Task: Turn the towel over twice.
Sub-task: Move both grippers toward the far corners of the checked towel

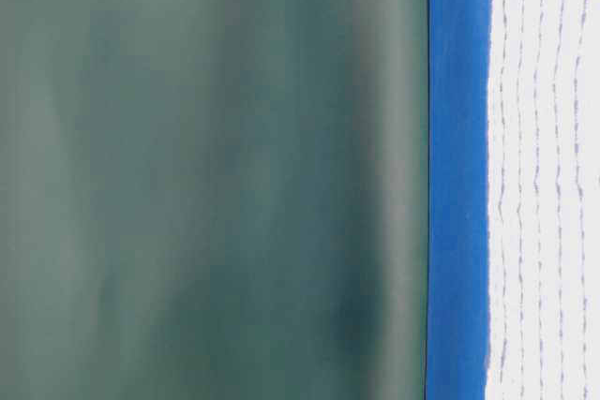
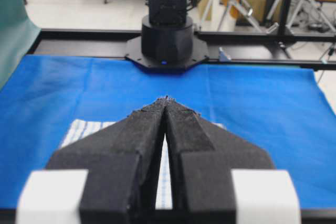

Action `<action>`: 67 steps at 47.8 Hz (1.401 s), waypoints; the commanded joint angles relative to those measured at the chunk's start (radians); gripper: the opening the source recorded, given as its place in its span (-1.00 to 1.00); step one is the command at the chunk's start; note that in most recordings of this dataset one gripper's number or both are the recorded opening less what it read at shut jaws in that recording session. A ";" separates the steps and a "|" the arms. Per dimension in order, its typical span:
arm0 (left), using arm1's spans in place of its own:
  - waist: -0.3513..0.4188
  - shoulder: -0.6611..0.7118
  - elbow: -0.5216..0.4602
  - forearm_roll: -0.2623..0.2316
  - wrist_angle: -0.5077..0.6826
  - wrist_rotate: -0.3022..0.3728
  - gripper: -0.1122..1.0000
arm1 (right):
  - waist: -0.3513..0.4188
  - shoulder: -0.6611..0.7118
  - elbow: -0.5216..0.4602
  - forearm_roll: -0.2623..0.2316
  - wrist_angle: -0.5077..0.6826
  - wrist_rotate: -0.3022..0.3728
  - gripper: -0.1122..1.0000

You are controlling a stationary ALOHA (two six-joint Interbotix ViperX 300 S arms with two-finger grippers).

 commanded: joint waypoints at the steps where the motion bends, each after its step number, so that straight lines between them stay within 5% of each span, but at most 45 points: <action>1: -0.002 0.005 -0.020 -0.017 -0.003 0.009 -0.80 | -0.011 0.008 -0.034 0.006 -0.008 0.006 -0.80; 12: 0.035 0.035 -0.017 -0.017 -0.012 0.014 -0.80 | -0.078 0.037 -0.040 0.006 0.035 0.015 -0.80; 30: 0.221 0.173 -0.003 -0.017 -0.012 0.011 -0.77 | -0.298 0.166 -0.037 0.006 0.106 0.084 -0.79; 35: 0.281 0.225 0.017 -0.020 -0.034 0.005 -0.45 | -0.356 0.229 -0.037 0.008 0.123 0.095 -0.74; 44: 0.353 0.336 0.057 -0.020 -0.124 -0.005 0.55 | -0.465 0.385 -0.048 0.006 0.127 0.104 0.19; 47: 0.368 0.383 0.064 -0.021 -0.155 -0.005 0.78 | -0.488 0.437 -0.052 0.003 0.127 0.104 0.30; 67: 0.445 0.739 0.055 -0.021 -0.345 -0.006 0.77 | -0.540 0.753 -0.100 -0.008 0.098 0.100 0.16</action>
